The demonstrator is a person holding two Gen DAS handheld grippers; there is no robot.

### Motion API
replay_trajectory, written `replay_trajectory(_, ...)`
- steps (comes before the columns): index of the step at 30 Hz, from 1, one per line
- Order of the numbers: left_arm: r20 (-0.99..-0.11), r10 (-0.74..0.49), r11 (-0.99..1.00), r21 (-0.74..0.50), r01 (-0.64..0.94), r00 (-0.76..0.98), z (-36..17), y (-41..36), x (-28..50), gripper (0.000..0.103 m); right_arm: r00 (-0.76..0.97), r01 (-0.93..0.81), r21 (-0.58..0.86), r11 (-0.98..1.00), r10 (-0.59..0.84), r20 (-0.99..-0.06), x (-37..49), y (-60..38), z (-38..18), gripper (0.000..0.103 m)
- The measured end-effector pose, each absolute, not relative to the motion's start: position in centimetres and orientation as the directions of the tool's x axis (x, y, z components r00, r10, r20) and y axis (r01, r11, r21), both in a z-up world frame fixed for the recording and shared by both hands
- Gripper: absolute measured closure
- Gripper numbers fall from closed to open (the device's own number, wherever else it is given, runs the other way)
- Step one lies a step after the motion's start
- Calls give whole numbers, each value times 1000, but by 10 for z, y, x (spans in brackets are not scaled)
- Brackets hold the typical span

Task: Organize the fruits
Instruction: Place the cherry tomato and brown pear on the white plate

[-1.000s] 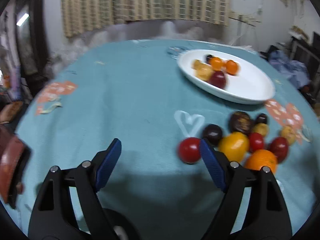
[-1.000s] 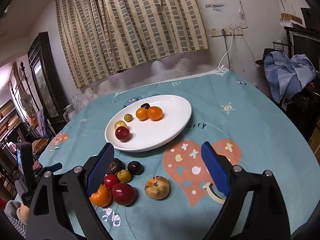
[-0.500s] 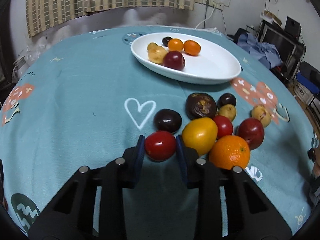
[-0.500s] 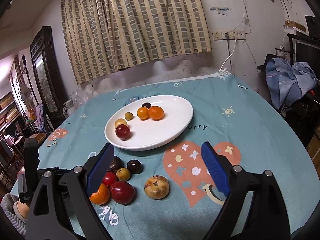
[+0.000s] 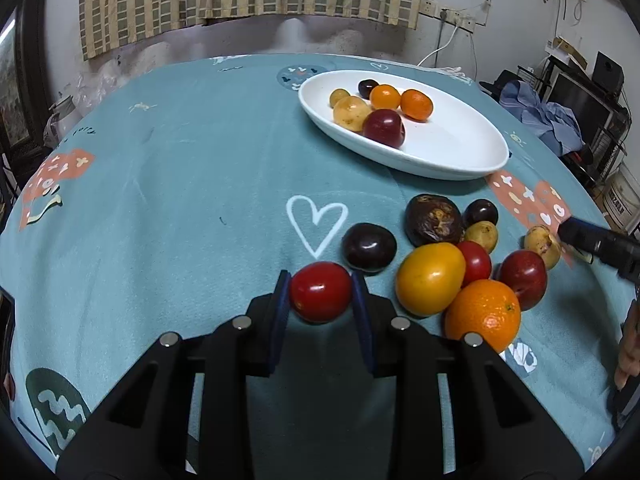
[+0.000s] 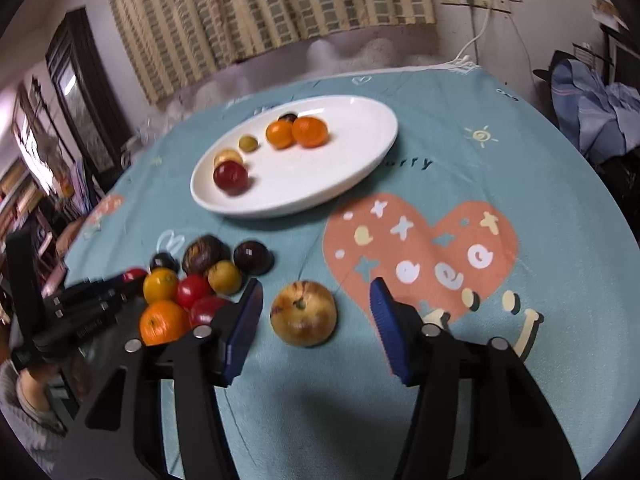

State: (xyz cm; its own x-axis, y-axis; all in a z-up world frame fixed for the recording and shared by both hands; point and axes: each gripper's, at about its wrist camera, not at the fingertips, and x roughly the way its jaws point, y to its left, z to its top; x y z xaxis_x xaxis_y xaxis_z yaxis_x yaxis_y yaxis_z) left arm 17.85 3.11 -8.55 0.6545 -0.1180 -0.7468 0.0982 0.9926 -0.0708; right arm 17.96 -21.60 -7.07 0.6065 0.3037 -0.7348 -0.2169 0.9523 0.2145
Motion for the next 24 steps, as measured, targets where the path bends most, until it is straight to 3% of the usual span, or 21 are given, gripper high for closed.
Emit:
replay_trajectory(4, -730, -109, 994, -57, 98, 675, -82, 30, 175, 72, 570, -257, 165, 952, 287, -770, 178, -202, -85, 52)
replay_trajectory(6, -729, -101, 994, -41, 105, 677, -82, 28, 174, 72, 569, -291, 144, 946, 292, -769, 176, -194, -86, 67)
replay_trajectory(9, -724, -99, 994, -33, 109, 682, -80, 27, 173, 72, 593, -305, 88, 948, 261, -761, 172, -187, -86, 67)
replay_trajectory(13, -704, -83, 994, -11, 106, 706, -76, 24, 168, 73, 616, -292, 116, 949, 279, -737, 172, -194, -78, 68)
replay_trajectory(18, -657, -113, 992, -27, 126, 745, -52, 16, 164, 73, 709, -282, 187, 941, 335, -621, 164, -211, -37, 68)
replay_trajectory(24, -621, -150, 984, -14, 180, 770, -13, -21, 201, 73, 745, -274, 199, 941, 339, -575, 205, -212, 5, 68)
